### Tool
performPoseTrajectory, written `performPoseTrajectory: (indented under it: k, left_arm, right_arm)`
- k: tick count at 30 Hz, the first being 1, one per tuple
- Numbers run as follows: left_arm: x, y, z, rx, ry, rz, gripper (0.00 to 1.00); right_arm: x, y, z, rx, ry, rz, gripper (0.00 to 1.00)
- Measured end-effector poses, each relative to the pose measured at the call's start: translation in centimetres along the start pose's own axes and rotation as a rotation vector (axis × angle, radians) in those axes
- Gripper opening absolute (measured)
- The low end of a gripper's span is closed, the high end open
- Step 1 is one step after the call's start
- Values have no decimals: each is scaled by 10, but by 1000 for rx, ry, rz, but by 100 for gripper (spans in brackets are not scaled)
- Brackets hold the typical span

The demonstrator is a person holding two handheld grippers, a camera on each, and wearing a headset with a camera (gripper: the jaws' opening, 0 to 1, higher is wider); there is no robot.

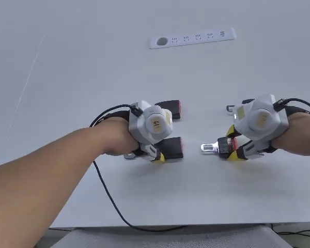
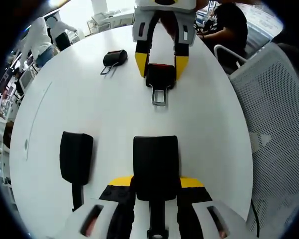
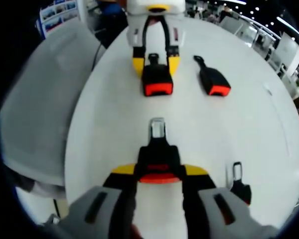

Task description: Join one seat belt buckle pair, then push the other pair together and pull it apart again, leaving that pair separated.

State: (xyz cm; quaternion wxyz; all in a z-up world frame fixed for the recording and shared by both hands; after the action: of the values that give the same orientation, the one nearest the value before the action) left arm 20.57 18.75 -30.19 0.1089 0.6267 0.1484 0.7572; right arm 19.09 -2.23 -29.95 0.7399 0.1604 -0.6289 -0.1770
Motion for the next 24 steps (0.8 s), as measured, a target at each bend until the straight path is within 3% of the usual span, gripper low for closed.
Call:
performPoseTrajectory:
  k: [24]
  left_arm:
    - [0, 1, 2, -13, -7, 3, 33]
  right_arm:
    - [0, 5, -2, -15, -10, -26, 35]
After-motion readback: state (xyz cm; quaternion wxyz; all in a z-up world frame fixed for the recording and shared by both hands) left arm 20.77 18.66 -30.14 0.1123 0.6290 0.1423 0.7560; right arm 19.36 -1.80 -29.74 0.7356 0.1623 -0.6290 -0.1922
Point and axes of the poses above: the centre of the closed fingertips' face, and the gripper's own axes: x roughly backward along the fingers, z roughly to its left, y roughly out of its top, the point moved 8 cm from there along x, roughly backward along the fingers, and after that the axes turned 11 degrees about y, right-handed, at the moved point
